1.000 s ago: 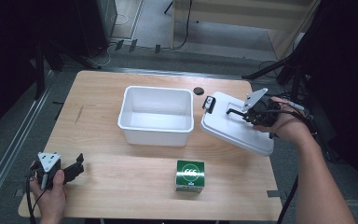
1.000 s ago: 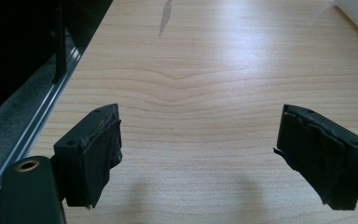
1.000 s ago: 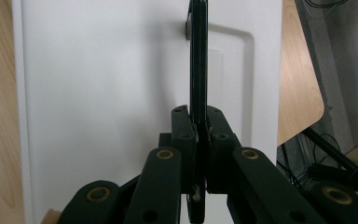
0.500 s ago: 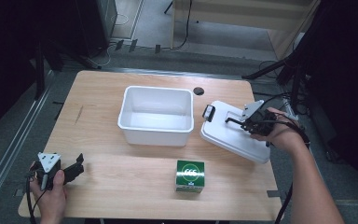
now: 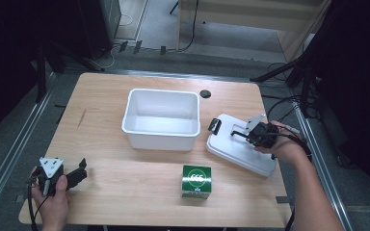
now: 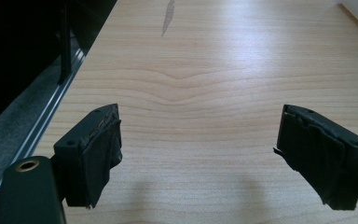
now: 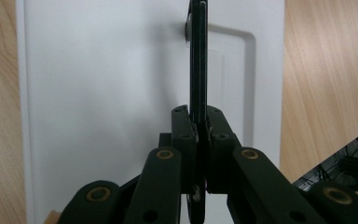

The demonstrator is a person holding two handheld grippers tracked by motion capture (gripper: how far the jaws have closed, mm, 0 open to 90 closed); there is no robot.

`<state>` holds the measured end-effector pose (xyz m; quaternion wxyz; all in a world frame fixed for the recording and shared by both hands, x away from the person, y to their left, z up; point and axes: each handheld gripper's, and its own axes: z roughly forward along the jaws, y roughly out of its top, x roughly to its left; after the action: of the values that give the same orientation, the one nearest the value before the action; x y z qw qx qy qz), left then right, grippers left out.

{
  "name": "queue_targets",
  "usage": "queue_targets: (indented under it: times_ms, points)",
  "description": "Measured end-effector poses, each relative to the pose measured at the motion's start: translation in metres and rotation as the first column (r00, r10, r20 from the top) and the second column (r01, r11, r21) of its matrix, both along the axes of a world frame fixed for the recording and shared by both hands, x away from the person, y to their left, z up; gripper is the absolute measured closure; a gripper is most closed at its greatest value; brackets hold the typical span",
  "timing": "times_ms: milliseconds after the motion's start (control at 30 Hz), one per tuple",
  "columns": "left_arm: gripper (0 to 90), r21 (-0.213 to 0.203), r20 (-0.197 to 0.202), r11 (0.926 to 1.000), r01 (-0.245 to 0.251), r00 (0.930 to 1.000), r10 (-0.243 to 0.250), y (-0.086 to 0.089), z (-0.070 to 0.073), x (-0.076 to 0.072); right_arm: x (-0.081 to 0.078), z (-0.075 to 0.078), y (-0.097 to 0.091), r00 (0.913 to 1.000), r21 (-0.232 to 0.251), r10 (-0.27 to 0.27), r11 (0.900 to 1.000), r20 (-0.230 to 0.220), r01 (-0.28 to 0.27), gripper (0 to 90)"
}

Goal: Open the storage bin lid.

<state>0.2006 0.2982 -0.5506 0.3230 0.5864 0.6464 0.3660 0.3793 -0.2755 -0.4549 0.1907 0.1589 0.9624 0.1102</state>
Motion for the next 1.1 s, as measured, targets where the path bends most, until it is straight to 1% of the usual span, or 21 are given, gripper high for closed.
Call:
queue_targets:
  times_ms: [133,300,333,367,467,533,567,600,667,700,767,800,833,867,933,967,1033,1067,1100]
  points:
    - [14.2,-0.001,0.000,1.0000,-0.001,1.0000,0.001,0.000,0.000,0.000,-0.001,-0.005,0.001,1.0000,0.004,-0.009,1.0000,-0.003,0.009,85.4]
    - [14.2,0.002,0.000,1.0000,-0.002,1.0000,0.002,0.000,0.000,0.000,0.000,-0.013,0.003,0.9999,-0.008,-0.011,0.9999,0.003,0.011,85.4]
    - [14.2,0.003,0.000,1.0000,-0.003,1.0000,0.003,0.000,0.000,0.000,0.000,-0.014,0.003,0.9999,-0.007,-0.015,0.9999,0.003,0.015,85.4]
    - [14.2,0.005,0.000,1.0000,-0.002,1.0000,0.002,0.000,0.000,0.000,0.000,-0.014,0.003,0.9998,0.005,-0.019,0.9998,0.004,0.019,85.3]
    - [14.2,0.008,0.001,1.0000,-0.003,1.0000,0.003,-0.001,0.000,0.000,-0.001,-0.014,0.004,0.9998,0.009,-0.018,0.9998,0.001,0.018,84.9]
    - [14.2,0.011,0.001,0.9999,-0.007,1.0000,0.007,-0.001,0.000,0.000,-0.003,-0.014,0.004,0.9999,0.025,-0.001,0.9997,-0.013,0.002,77.1]
    - [14.2,0.011,0.001,0.9999,-0.007,1.0000,0.007,-0.001,0.000,0.000,-0.003,-0.014,0.004,0.9999,0.025,-0.001,0.9997,-0.013,0.002,77.1]
    - [14.2,0.012,0.001,0.9999,-0.008,1.0000,0.008,-0.001,0.000,0.000,-0.003,-0.013,0.004,0.9996,0.032,-0.002,0.9995,-0.027,0.003,72.5]
    - [14.2,0.014,0.000,0.9999,-0.009,1.0000,0.009,-0.001,0.000,0.001,-0.004,-0.011,0.004,0.9995,0.033,-0.010,0.9994,-0.030,0.011,65.5]
    - [14.2,0.014,0.000,0.9999,-0.009,1.0000,0.009,-0.001,0.000,0.001,-0.004,-0.010,0.003,0.9992,0.041,-0.015,0.9990,-0.037,0.016,62.1]
    - [14.2,0.016,0.002,0.9998,-0.009,1.0000,0.009,-0.002,0.000,0.001,-0.006,-0.007,0.001,0.9992,0.054,-0.023,0.9982,-0.032,0.025,56.6]
    - [14.1,0.015,0.002,0.9998,-0.011,0.9999,0.011,-0.002,0.000,0.000,-0.007,-0.003,-0.001,0.9989,0.073,-0.025,0.9970,-0.041,0.027,50.6]
    - [14.1,0.015,0.002,0.9998,-0.011,0.9999,0.011,-0.002,0.000,0.000,-0.007,-0.003,-0.001,0.9989,0.073,-0.025,0.9970,-0.041,0.027,50.6]
    - [14.1,0.016,0.003,0.9998,-0.014,0.9999,0.014,-0.001,0.000,0.000,-0.008,-0.002,-0.002,0.9986,0.081,-0.028,0.9962,-0.045,0.032,47.6]
    - [14.1,0.014,0.003,0.9997,-0.018,0.9998,0.018,-0.001,0.000,0.000,-0.010,0.003,-0.003,0.9978,0.097,-0.033,0.9946,-0.057,0.038,38.4]
    - [14.1,0.009,0.005,0.9997,-0.020,0.9998,0.020,0.000,0.000,0.000,-0.011,0.005,-0.003,0.9979,0.102,-0.033,0.9941,-0.056,0.038,34.7]
    - [14.1,0.007,0.005,0.9997,-0.021,0.9998,0.021,0.000,0.000,0.000,-0.015,0.010,0.000,0.9961,0.112,-0.054,0.9918,-0.070,0.062,17.4]
    - [14.0,0.009,0.004,0.9998,-0.020,0.9998,0.020,0.000,0.000,0.000,-0.016,0.011,0.001,0.9958,0.112,-0.057,0.9915,-0.071,0.065,12.7]
    - [14.1,0.010,0.003,0.9998,-0.018,0.9998,0.018,0.000,0.000,0.000,-0.020,0.015,0.003,0.9944,0.121,-0.052,0.9906,-0.091,0.063,1.1]
